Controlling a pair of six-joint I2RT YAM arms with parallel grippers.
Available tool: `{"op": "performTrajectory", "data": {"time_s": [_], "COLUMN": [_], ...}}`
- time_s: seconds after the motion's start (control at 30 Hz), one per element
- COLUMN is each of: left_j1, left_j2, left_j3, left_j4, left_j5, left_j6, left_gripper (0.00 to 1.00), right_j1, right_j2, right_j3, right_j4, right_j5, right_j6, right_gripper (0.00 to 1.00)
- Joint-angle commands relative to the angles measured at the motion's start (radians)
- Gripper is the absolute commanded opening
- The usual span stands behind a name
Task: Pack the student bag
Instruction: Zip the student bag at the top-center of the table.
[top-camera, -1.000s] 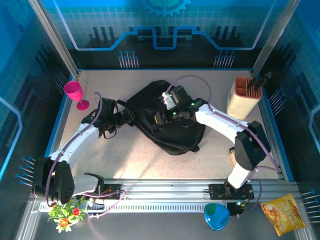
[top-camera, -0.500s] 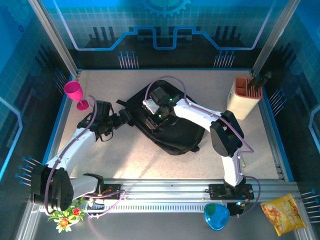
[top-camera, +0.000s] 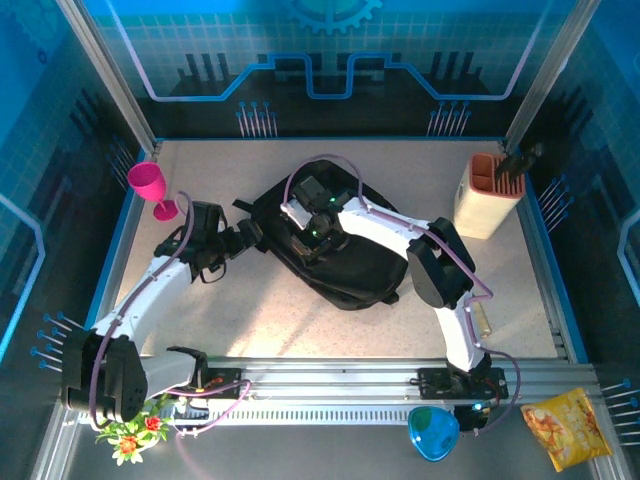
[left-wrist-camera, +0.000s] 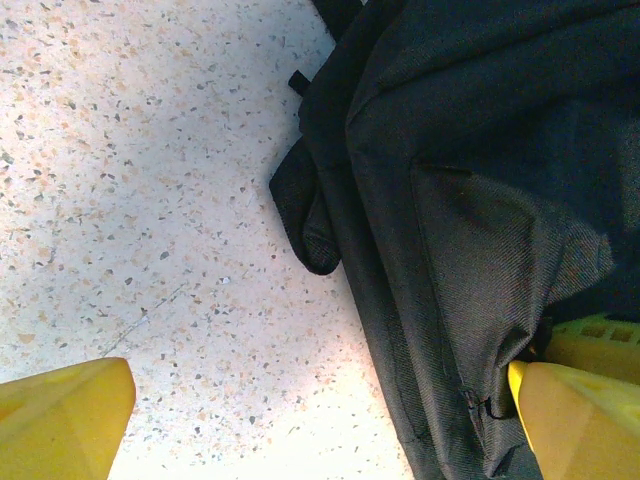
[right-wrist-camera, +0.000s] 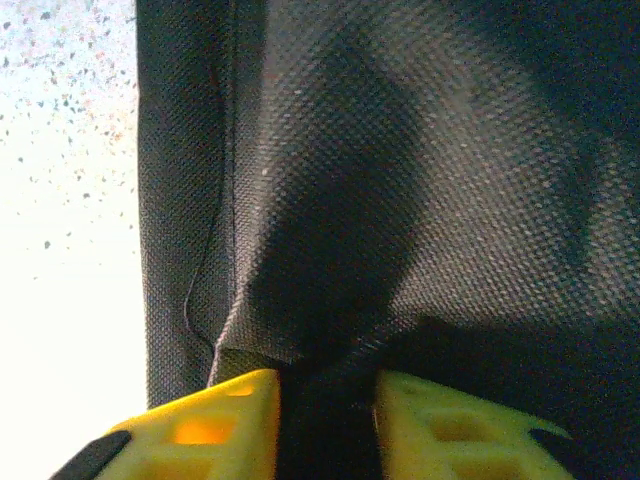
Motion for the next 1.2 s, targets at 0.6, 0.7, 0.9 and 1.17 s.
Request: {"op": "performTrajectory", "data": {"time_s": [0.6,0.7,0.9,1.17], "left_j1": [-0.047,-0.090,-0.163,-0.198], "left_j2": [0.064,0.112,0.234,0.365], "left_j3": [-0.147,-0.129,-0.054,0.035], "left_j4": [0.452,0.493,0.510,0.443], "left_j5": [0.488,0.484,0.471,0.402], "left_j6": [-0.298,-0.322,-0.329,-0.336], "left_gripper": [0.71,0.66,0.55,0.39], "right_j1": [-0.049,-0.055,-0.057,-0.060], "right_j2": [-0.311,-0.335,-0.359,-0.365], "right_j3": [-0.312,-0.343,-0.371,-0.377], "right_j4": [0.305,0.327,0.338,0.341], "right_j5": [-0.052,-0.037,-0.018,-0.029], "right_j6": [0.227,0.247,0.271,0.274], "right_gripper": [0.00,0.00,0.00,0.00]}}
